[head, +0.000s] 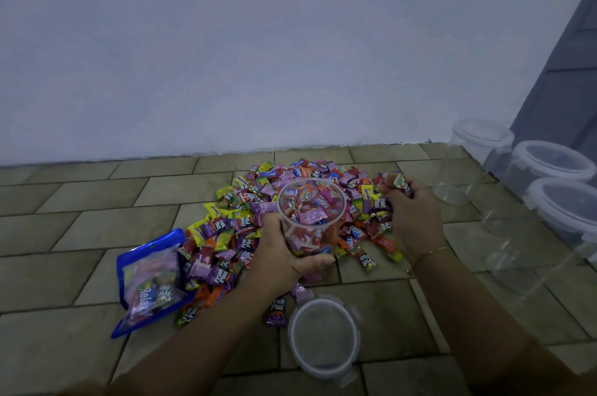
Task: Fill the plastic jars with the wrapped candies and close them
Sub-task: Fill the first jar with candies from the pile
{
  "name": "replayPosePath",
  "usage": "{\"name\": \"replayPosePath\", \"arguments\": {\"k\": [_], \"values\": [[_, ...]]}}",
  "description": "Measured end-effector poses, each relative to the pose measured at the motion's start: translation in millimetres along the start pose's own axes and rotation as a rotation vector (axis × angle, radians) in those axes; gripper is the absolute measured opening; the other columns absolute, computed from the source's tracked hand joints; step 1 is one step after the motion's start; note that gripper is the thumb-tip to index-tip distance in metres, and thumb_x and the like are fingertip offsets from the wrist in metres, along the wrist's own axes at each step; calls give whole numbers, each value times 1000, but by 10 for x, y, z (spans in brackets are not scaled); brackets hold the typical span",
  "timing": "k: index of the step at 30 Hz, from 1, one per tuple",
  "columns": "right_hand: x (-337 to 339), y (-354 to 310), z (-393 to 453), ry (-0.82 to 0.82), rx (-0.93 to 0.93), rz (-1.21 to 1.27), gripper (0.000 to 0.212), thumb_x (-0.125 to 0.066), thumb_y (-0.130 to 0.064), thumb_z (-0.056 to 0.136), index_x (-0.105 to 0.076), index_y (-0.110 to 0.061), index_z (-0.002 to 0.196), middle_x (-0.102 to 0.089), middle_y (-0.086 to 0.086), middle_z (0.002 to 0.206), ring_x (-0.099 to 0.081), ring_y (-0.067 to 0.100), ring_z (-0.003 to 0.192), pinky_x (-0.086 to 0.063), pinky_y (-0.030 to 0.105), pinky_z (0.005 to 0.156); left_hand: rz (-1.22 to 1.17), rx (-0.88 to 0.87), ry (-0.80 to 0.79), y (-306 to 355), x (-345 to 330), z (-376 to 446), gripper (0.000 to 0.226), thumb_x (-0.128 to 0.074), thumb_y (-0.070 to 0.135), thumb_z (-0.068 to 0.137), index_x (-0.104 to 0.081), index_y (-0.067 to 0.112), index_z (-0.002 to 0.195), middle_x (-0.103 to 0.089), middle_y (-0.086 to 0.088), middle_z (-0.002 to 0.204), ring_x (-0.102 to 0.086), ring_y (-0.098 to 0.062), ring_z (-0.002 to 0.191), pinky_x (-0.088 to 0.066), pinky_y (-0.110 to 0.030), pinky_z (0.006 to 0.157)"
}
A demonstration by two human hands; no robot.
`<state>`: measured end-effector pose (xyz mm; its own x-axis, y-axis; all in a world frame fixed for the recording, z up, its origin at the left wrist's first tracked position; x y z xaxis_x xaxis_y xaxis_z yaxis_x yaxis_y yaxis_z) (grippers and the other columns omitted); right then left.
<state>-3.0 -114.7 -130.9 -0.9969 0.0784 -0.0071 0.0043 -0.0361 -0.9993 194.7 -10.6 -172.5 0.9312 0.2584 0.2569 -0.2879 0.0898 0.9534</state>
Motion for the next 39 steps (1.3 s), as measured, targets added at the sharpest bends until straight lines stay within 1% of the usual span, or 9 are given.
{"name": "replayPosePath", "arguments": {"k": [6, 11, 16, 20, 24, 29, 32, 36, 39], "values": [[-240, -565, -254, -136, 112, 309, 23, -48, 6, 90, -60, -14, 86, -64, 1, 80, -63, 3, 68, -50, 14, 60, 34, 0, 11, -15, 21, 3, 76, -84, 39, 50, -30, 39, 104, -44, 19, 115, -50, 10, 104, -46, -11, 83], [-500, -695, -435, -277, 185, 136, 26, -48, 1, 92, -62, -22, 89, -67, -2, 85, -62, 7, 82, -53, 28, 78, 67, -25, 32, -37, 32, 10, 75, -88, 23, 59, -29, 39, 101, -43, 18, 113, -48, 18, 97, -44, -4, 80], [-664, -684, -546, -320, 275, -32, 28, -50, -3, 90, -63, -27, 86, -65, 21, 93, -55, 17, 76, -52, 45, 75, 65, -24, 47, -64, 35, 27, 75, -88, 29, 54, -31, 37, 102, -44, 17, 113, -49, 12, 101, -43, -4, 80], [-784, -679, -624, -352, 409, -149, 20, -53, -5, 89, -64, -13, 103, -58, 9, 90, -46, 6, 66, -40, 17, 61, 57, -22, 51, -93, 32, 37, 77, -88, 32, 51, -31, 38, 102, -47, 14, 113, -52, 5, 103, -44, -8, 82], [-843, -730, -742, -344, 566, -262, 28, -55, 0, 85, -61, -11, 110, -51, -5, 100, -45, -3, 87, -31, -2, 78, 58, -43, 66, -76, 41, 41, 78, -87, 39, 49, -31, 37, 102, -51, 5, 115, -54, -4, 107, -46, -11, 82], [-860, -668, -761, -364, 548, -257, 44, -56, -1, 84, -52, -16, 125, -46, -15, 106, -46, -2, 100, -34, 3, 86, 39, -31, 75, -127, 52, 37, 86, -85, 60, 45, -33, 38, 109, -55, -3, 122, -56, -11, 114, -50, -28, 91], [-867, -650, -757, -400, 498, -252, 48, -55, -2, 85, -47, -18, 129, -46, -9, 114, -44, 0, 108, -33, 2, 87, 59, -28, 79, -106, 58, 32, 87, -84, 61, 43, -32, 39, 109, -54, 1, 121, -56, -6, 113, -50, -24, 91], [-888, -657, -762, -418, 482, -242, 47, -60, -13, 87, -44, -17, 131, -44, -12, 114, -42, -1, 108, -39, 16, 93, 52, -41, 67, -78, 49, 38, 84, -87, 51, 49, -34, 33, 111, -54, -3, 123, -56, -6, 112, -48, -18, 88], [-867, -649, -754, -418, 476, -212, 50, -66, -22, 85, -44, -20, 130, -46, -12, 115, -45, -3, 107, -35, 5, 90, 59, -44, 75, -55, 42, 35, 82, -87, 42, 49, -33, 31, 109, -53, 1, 119, -55, -4, 110, -47, -14, 86]]}}
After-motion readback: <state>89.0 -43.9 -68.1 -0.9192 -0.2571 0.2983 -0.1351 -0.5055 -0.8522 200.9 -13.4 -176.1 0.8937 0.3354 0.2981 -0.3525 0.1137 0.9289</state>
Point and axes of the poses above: each hand's wrist, its own z-axis towards the middle knuckle, its own x-axis out of the back of the hand, y = z × x, the point moved 8 cm from there along z, towards the middle knuckle
